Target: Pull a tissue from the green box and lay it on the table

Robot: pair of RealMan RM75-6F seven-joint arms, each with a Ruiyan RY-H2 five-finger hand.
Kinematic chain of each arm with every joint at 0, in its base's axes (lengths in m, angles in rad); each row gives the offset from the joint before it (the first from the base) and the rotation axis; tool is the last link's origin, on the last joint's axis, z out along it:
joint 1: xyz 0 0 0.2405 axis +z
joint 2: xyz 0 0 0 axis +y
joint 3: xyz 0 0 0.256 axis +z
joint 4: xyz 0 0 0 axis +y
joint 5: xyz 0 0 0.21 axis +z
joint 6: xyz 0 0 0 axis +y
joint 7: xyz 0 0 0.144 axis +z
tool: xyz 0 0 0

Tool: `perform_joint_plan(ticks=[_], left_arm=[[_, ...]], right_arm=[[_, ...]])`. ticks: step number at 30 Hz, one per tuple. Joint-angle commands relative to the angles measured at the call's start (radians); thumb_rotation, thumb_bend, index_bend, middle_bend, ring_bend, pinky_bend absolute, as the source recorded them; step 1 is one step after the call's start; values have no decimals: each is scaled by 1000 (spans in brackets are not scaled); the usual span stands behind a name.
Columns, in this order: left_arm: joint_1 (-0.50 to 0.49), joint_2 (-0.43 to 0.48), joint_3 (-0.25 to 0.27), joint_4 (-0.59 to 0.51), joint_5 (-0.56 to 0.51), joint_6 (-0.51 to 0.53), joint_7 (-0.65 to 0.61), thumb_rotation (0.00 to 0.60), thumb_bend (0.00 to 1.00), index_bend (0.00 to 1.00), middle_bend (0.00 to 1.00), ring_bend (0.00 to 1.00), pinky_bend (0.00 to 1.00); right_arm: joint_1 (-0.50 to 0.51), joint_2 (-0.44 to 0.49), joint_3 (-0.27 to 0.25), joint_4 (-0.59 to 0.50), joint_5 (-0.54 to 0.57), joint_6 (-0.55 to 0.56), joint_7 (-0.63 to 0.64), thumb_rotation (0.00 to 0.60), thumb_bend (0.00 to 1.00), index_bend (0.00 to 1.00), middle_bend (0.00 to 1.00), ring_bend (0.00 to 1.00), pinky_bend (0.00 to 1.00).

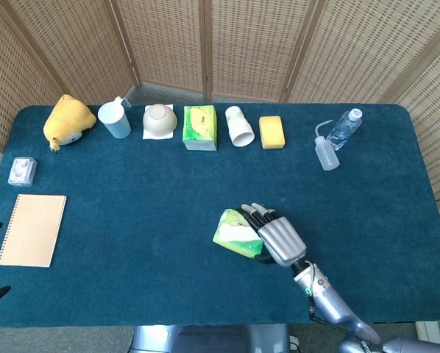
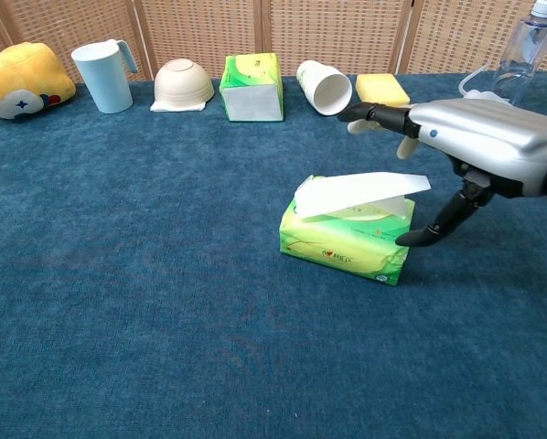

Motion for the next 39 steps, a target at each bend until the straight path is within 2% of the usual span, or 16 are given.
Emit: perform_joint_plan(ticks=[1, 4, 10, 16, 20, 23, 27, 32, 37, 39], left_arm=[[-1, 0, -2, 1, -4, -2, -2, 600, 0, 0, 0, 0, 12], [-3, -1, -3, 2, -7, -5, -3, 600, 0, 0, 0, 0, 12], [-5, -2, -3, -1, -9, -11, 4, 600, 0, 0, 0, 0, 12], [0, 0, -1, -1, -7, -4, 2, 600, 0, 0, 0, 0, 12], [-1, 1, -3, 1, -12, -5, -4, 600, 0, 0, 0, 0, 12], [-3, 1, -4, 4, -16, -10, -8, 600, 0, 0, 0, 0, 12], [-5, 1, -6, 5, -20, -13, -12, 600, 0, 0, 0, 0, 12], [-5, 2, -6, 6, -17, -12, -15, 600, 0, 0, 0, 0, 12], [-1, 5, -5, 6, -12, -4, -21, 600, 0, 0, 0, 0, 12], [0, 5, -3, 5, -7, -4, -18, 600, 0, 0, 0, 0, 12]], right_arm=[[18, -17, 14, 19, 23, -4, -8, 600, 192, 119, 213, 195, 330], [30, -24, 22, 28, 41, -4, -7, 600, 239, 207, 279, 250, 357], [48, -53, 21, 57, 50, 12, -11, 600, 357, 371, 425, 359, 495], [77, -113, 22, 128, 46, 25, -16, 600, 513, 475, 532, 448, 715], [90, -131, 24, 147, 42, 30, 5, 600, 636, 575, 629, 533, 865], [91, -135, 25, 144, 6, 68, 36, 600, 687, 645, 700, 594, 957], [90, -124, 28, 126, -50, 125, 65, 600, 697, 687, 740, 627, 999], [95, -107, 50, 89, -106, 192, 86, 600, 713, 703, 751, 632, 1000], [110, -109, 99, 52, -184, 290, 91, 600, 722, 699, 751, 632, 1000], [145, -115, 148, -4, -207, 303, 71, 600, 723, 698, 751, 632, 1000]])
